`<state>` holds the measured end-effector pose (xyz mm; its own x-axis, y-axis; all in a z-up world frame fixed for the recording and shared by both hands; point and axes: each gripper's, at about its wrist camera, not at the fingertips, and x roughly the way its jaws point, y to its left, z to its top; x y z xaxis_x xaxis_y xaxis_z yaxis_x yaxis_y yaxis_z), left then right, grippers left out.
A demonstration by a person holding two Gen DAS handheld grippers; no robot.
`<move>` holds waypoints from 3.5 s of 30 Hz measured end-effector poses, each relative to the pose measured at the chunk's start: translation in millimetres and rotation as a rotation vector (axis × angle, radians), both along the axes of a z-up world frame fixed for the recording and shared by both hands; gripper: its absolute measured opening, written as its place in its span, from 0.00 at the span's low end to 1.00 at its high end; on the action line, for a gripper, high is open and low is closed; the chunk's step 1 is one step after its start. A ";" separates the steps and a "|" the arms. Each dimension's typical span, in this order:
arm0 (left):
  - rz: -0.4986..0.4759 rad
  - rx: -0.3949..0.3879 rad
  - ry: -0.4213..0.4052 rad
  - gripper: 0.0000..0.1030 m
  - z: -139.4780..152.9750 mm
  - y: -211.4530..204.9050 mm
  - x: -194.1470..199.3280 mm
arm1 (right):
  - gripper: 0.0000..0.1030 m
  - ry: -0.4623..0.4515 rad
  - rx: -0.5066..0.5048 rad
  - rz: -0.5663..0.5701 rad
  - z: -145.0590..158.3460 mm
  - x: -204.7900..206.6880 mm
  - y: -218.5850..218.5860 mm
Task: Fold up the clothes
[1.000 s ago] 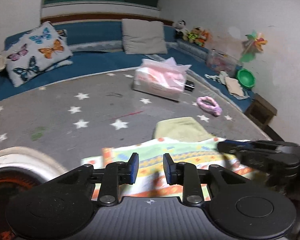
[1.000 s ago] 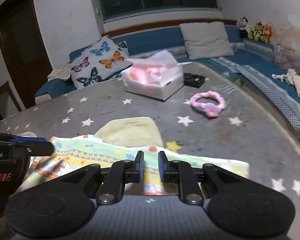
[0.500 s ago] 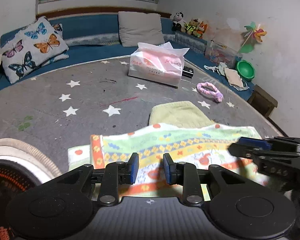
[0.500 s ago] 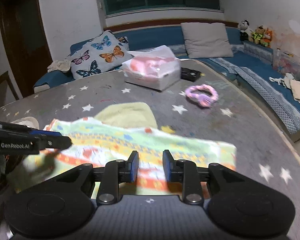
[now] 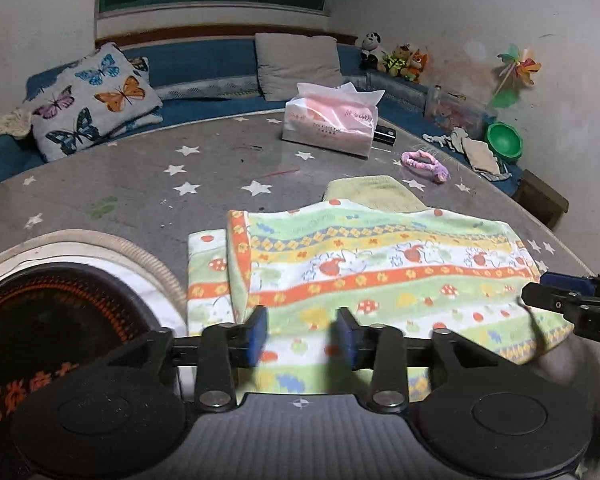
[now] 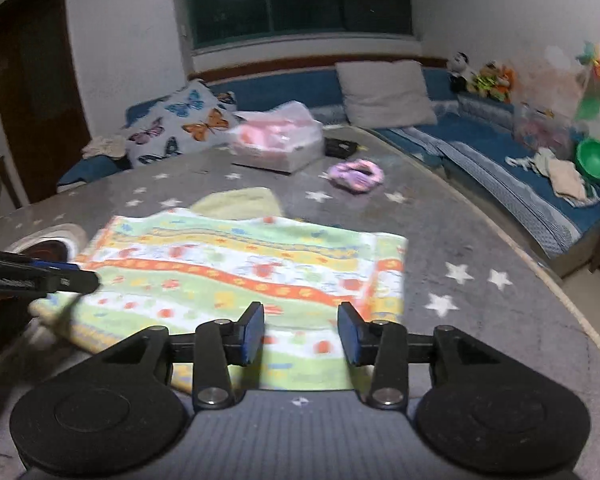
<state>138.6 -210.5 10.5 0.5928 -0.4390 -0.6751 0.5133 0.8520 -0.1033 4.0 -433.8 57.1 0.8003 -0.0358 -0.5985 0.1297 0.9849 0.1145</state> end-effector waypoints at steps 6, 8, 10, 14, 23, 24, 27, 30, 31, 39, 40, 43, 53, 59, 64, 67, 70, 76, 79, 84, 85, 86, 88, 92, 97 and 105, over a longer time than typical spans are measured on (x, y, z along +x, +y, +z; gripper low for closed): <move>0.007 0.018 -0.008 0.59 -0.1 0.7 -16.0 | 0.46 -0.022 -0.005 0.097 0.6 9.3 39.5; 0.009 0.018 -0.007 0.65 0.3 3.2 -20.6 | 0.47 -0.016 -0.010 0.120 -3.0 12.0 49.4; 0.018 0.023 0.000 0.70 0.0 5.7 -24.6 | 0.48 -0.010 -0.036 0.124 -6.6 10.5 57.1; 0.034 0.032 0.012 0.85 -1.4 10.9 -31.8 | 0.51 -0.008 -0.074 0.113 -8.4 3.2 66.0; 0.045 0.034 0.002 1.00 1.6 21.2 -51.0 | 0.72 -0.009 -0.037 0.080 -9.8 -21.2 70.0; 0.045 0.035 0.000 1.00 2.1 22.2 -53.3 | 0.73 -0.011 -0.033 0.075 -9.6 -23.6 70.6; 0.043 0.033 -0.003 1.00 3.0 25.9 -60.5 | 0.77 -0.018 -0.020 0.060 -7.7 -31.4 73.3; 0.044 0.031 -0.003 1.00 3.2 30.0 -67.1 | 0.86 -0.020 -0.013 0.052 -6.6 -37.4 76.7; 0.044 0.030 -0.003 1.00 3.3 31.4 -69.4 | 0.86 -0.022 -0.014 0.048 -6.1 -39.7 78.1; 0.057 0.039 0.018 1.00 -2.0 42.9 -82.9 | 0.99 -0.031 -0.015 0.003 -6.2 -58.2 87.7; 0.060 0.040 0.021 1.00 -2.7 44.1 -84.4 | 1.00 -0.029 -0.018 -0.001 -6.8 -60.5 89.3; 0.064 0.033 0.025 1.00 -4.0 48.3 -88.6 | 1.00 -0.026 -0.015 -0.012 -8.6 -66.4 92.0; 0.045 0.020 0.018 1.00 -5.4 50.8 -101.2 | 1.00 -0.009 -0.010 -0.036 -13.2 -78.8 95.0; 0.033 0.029 0.034 1.00 -10.2 51.8 -107.3 | 1.00 0.004 -0.007 -0.053 -17.7 -84.0 95.3; 0.031 0.035 0.041 1.00 -14.4 53.1 -109.8 | 1.00 0.011 -0.025 -0.059 -20.7 -86.6 98.2; 0.027 0.037 0.041 1.00 -14.7 53.0 -110.8 | 1.00 0.014 -0.031 -0.062 -21.3 -86.3 99.3; 0.027 0.039 0.040 1.00 -14.9 53.0 -111.4 | 1.00 0.019 -0.050 -0.063 -22.6 -85.2 101.7; 0.023 0.056 0.029 1.00 -16.1 50.7 -112.9 | 1.00 0.030 -0.088 -0.056 -24.5 -84.0 105.8; 0.022 0.063 0.025 1.00 -17.0 49.7 -113.4 | 1.00 0.028 -0.091 -0.056 -25.0 -84.1 106.0; 0.023 0.066 0.023 1.00 -17.2 49.8 -113.9 | 1.00 0.024 -0.097 -0.056 -26.0 -84.1 106.4; 0.023 0.066 0.023 1.00 -17.1 49.7 -113.8 | 1.00 0.023 -0.098 -0.056 -26.1 -84.2 106.5; 0.023 0.066 0.023 1.00 -17.0 49.4 -113.6 | 1.00 0.022 -0.099 -0.056 -26.2 -84.5 106.5; 0.023 0.066 0.023 1.00 -16.9 49.3 -113.8 | 1.00 0.021 -0.100 -0.056 -26.4 -85.0 106.6; 0.022 0.072 0.017 1.00 -17.3 48.9 -114.3 | 1.00 0.019 -0.101 -0.057 -26.6 -85.2 106.6; 0.020 0.074 0.014 1.00 -18.0 48.9 -114.4 | 1.00 0.018 -0.101 -0.055 -26.8 -85.3 106.5; 0.018 0.081 0.008 1.00 -18.9 48.0 -115.7 | 1.00 0.016 -0.101 -0.056 -26.8 -85.6 106.6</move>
<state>23.0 -162.4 -8.4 0.5947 -0.3726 -0.7124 0.4976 0.8666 -0.0378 -81.6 -327.2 30.3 0.7858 -0.1411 -0.6021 0.1858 0.9825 0.0122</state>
